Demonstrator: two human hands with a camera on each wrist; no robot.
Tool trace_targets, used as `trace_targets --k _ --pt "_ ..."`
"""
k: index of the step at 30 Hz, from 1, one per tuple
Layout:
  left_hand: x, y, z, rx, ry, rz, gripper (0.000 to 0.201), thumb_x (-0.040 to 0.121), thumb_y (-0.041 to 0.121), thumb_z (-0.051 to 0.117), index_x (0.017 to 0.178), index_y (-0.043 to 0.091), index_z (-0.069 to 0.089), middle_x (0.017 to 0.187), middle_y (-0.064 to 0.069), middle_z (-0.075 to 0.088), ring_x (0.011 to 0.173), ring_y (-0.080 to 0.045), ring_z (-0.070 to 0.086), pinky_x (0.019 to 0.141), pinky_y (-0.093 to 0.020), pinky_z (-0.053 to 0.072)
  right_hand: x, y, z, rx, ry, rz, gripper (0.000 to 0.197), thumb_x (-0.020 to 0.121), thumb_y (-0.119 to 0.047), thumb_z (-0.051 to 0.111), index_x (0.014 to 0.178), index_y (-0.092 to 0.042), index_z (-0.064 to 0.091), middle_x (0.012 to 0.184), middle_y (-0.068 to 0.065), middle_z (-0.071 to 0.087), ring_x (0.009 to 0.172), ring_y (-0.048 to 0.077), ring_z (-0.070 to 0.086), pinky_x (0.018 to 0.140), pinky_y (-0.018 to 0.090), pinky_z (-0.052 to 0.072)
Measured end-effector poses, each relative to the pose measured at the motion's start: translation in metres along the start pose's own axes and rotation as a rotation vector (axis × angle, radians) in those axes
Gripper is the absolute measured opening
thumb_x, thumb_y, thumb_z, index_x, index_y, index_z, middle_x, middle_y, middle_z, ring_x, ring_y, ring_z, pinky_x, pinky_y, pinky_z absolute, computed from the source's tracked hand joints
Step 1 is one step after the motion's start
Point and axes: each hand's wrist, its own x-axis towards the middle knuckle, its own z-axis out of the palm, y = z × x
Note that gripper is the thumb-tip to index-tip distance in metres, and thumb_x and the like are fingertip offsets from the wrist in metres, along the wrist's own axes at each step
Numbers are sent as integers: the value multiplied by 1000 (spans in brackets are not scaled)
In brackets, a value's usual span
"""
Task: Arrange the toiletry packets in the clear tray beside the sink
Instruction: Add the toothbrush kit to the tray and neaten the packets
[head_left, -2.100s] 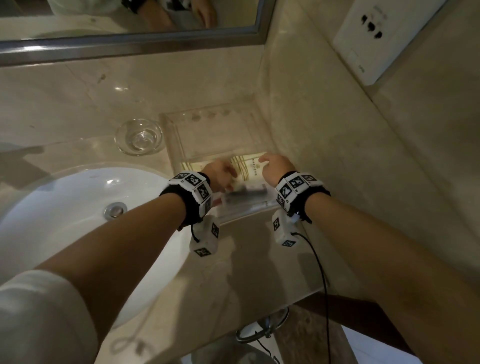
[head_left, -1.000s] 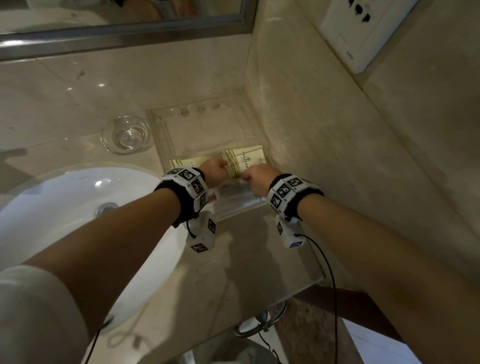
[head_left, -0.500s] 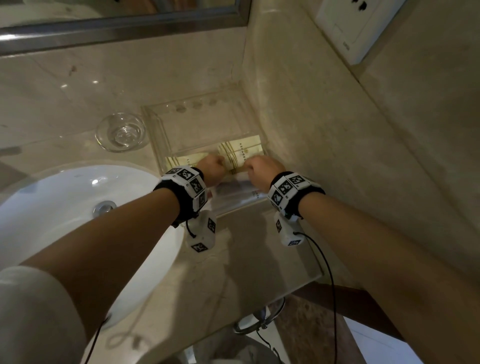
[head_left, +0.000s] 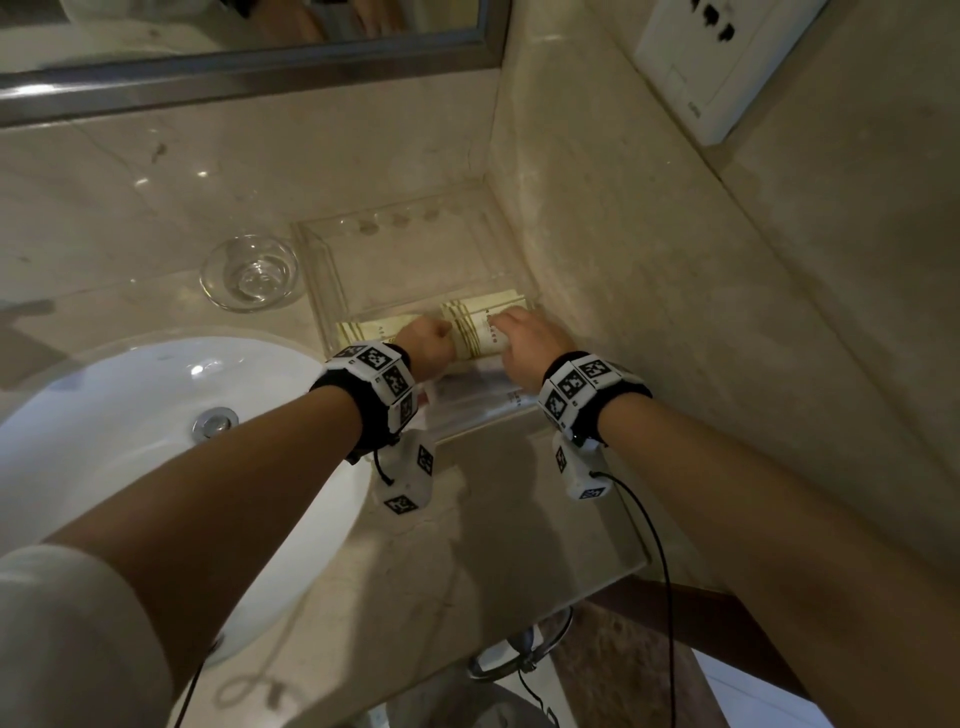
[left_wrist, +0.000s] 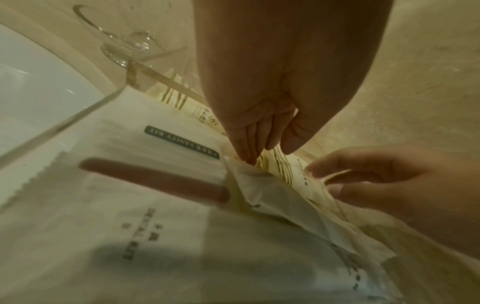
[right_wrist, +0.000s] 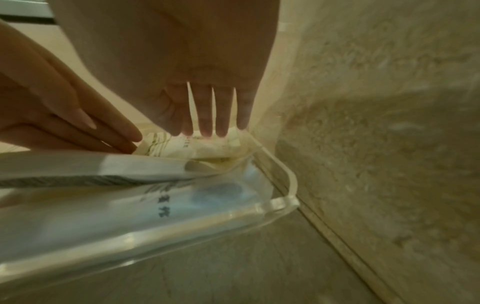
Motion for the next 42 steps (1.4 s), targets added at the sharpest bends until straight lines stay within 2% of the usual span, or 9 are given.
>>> trace_targets --k 4,7,10,17,28,34,38,40,42 --pt "2 -1 2 -2 -18 14 36 88 1 41 118 1 60 125 -19 59 118 -34 54 96 -32 41 4 3 3 2 -126 8 62 95 -14 45 150 -16 17 160 4 8 147 22 10 120 39 18" --pt "4 -2 2 -11 -19 18 35 87 1 42 117 1 61 123 -20 60 115 -34 55 95 -32 42 6 4 6 -9 -187 5 68 97 -33 45 151 -21 5 160 4 -3 148 23 2 120 40 13" --pt "5 -4 1 3 -32 47 31 87 3 45 112 1 64 117 -21 63 111 -35 58 92 -33 44 9 3 6 -48 -192 -1 69 96 -41 43 151 -25 6 160 2 -3 148 24 3 118 43 16" --pt "5 -5 -1 -30 -73 70 31 87 3 46 113 4 65 116 -21 64 111 -34 58 90 -32 44 10 2 2 -43 -172 -19 62 95 -41 45 149 -23 21 158 3 14 145 25 16 115 40 22" --pt "2 -5 -1 -15 -100 84 32 86 6 50 115 0 61 115 -25 62 109 -37 57 91 -38 44 20 -2 9 -105 -238 9 69 95 -54 30 151 -27 -1 160 -2 -5 148 27 2 118 43 6" --pt "3 -5 -2 -30 -112 71 35 82 6 57 116 -2 61 116 -24 63 110 -35 57 95 -40 44 21 -2 11 -109 -209 -7 69 94 -56 32 151 -28 5 160 -2 4 147 27 5 118 44 7" --pt "-2 0 -2 -43 -106 77 28 87 2 49 111 -8 60 117 -31 59 112 -41 54 75 -30 37 14 0 8 -37 -230 -4 69 95 -52 35 151 -23 7 160 3 3 148 28 3 119 42 9" --pt "-4 2 -2 -53 -94 78 26 89 0 46 108 -11 60 119 -34 57 114 -42 52 74 -25 30 10 1 5 16 -172 -5 64 96 -48 38 149 -17 22 158 8 14 146 28 14 118 42 19" --pt "-4 2 -2 -77 -77 75 25 90 -1 45 107 -10 61 114 -33 59 112 -40 54 76 -25 30 5 3 1 35 -45 -27 46 96 -40 43 132 -11 47 142 11 40 129 30 42 105 40 37"
